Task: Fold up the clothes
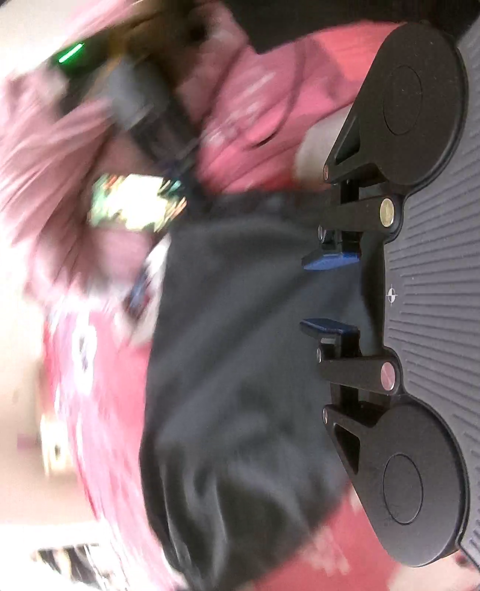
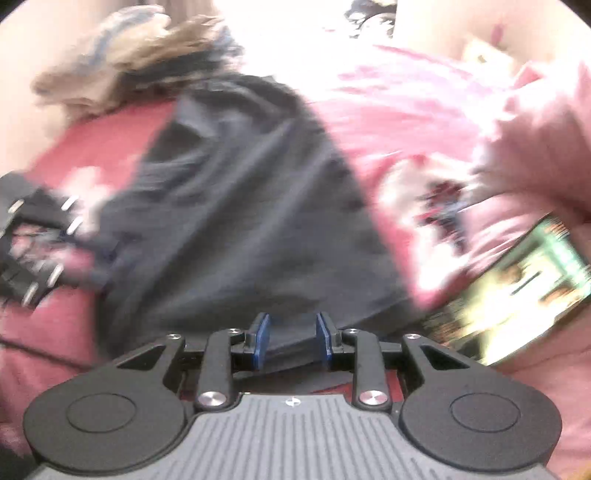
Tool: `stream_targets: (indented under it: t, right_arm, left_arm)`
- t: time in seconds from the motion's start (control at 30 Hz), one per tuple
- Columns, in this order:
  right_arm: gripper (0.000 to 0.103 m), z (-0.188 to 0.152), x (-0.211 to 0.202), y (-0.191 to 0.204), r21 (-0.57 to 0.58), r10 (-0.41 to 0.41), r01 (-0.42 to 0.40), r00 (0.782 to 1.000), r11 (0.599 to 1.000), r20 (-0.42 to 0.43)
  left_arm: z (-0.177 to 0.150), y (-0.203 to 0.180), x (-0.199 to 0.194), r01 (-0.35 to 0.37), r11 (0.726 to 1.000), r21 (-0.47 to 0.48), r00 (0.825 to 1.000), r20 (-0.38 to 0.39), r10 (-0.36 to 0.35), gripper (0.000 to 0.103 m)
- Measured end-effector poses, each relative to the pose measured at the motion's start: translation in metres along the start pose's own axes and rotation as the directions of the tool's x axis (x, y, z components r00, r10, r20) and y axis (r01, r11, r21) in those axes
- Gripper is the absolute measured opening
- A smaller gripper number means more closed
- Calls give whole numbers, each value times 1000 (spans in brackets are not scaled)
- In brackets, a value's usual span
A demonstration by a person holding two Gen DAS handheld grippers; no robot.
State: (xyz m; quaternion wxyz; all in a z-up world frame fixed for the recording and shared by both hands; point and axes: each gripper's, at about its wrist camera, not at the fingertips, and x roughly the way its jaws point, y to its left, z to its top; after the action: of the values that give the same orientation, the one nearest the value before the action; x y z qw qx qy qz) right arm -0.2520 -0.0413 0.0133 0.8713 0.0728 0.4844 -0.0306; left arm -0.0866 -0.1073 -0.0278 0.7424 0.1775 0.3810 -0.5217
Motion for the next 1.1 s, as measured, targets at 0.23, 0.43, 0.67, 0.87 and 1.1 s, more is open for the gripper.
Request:
stream_targets:
  t: [0.23, 0.43, 0.67, 0.87, 1.1]
  right_arm:
    - [30, -6, 11, -31, 235, -124, 117, 992, 965, 19]
    - [31, -29, 20, -55, 467, -88, 46, 994, 883, 69]
    - [37, -50, 30, -77, 664, -74, -26, 990, 747, 122]
    - [37, -51, 21, -81, 700, -159, -7, 972, 714, 172]
    - [37, -45, 16, -81, 685, -255, 78, 954, 724, 160]
  left_arm:
    - [-25, -27, 34, -17, 998, 58, 991, -129, 24, 29]
    - [-27, -27, 37, -19, 998, 52, 991, -133, 26, 30]
    - [-31, -34, 37, -36, 997, 62, 991, -129, 43, 31]
    - [-32, -36, 37, -45, 997, 58, 990, -133, 53, 31]
    - [-33, -36, 36, -48, 997, 58, 990, -132, 55, 31]
